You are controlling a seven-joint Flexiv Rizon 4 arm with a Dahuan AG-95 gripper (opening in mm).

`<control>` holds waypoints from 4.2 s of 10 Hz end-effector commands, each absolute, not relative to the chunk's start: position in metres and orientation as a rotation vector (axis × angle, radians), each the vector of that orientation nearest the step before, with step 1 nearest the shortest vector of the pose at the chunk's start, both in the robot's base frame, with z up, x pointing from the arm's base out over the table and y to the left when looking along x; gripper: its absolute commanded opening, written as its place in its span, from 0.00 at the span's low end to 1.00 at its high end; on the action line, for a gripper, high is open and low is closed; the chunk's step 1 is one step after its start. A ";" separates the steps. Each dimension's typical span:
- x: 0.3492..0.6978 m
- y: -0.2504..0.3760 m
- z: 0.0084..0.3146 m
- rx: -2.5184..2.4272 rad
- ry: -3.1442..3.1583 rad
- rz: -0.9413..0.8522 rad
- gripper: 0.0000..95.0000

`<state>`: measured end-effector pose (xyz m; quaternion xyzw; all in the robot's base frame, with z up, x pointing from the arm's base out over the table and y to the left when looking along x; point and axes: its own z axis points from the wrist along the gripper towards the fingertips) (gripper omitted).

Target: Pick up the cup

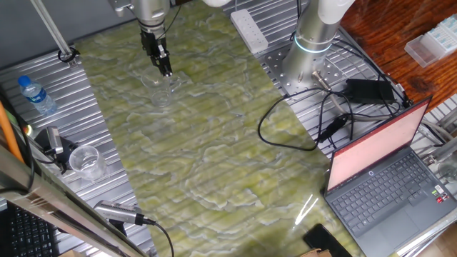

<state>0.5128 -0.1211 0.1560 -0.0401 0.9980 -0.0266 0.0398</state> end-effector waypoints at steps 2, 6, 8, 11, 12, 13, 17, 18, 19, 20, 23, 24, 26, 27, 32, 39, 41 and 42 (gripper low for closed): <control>0.516 -0.121 0.150 -0.114 3.053 -0.073 1.00; 0.521 -0.121 0.144 -0.105 3.046 -0.060 1.00; 0.523 -0.120 0.141 -0.100 3.047 -0.054 1.00; 0.525 -0.120 0.141 -0.095 3.047 -0.045 1.00; 0.525 -0.120 0.141 -0.094 3.047 -0.039 1.00; 0.525 -0.120 0.141 -0.099 3.049 -0.042 1.00; 0.525 -0.120 0.141 -0.047 3.062 -0.036 1.00; 0.525 -0.120 0.141 -0.072 3.070 -0.002 1.00; 0.525 -0.120 0.141 -0.097 3.083 0.016 1.00; 0.525 -0.120 0.141 -0.145 3.103 0.033 1.00; 0.525 -0.120 0.141 -0.157 3.129 0.049 1.00; 0.525 -0.120 0.141 -0.153 3.126 0.055 1.00; 0.525 -0.120 0.141 -0.117 3.130 0.058 1.00; 0.525 -0.120 0.141 -0.123 3.130 0.058 1.00; 0.525 -0.120 0.141 -0.127 3.130 0.080 1.00; 0.528 -0.121 0.135 -0.188 3.126 0.086 1.00; 0.527 -0.122 0.133 -0.214 3.119 0.103 1.00; 0.527 -0.122 0.132 -0.208 3.119 0.112 1.00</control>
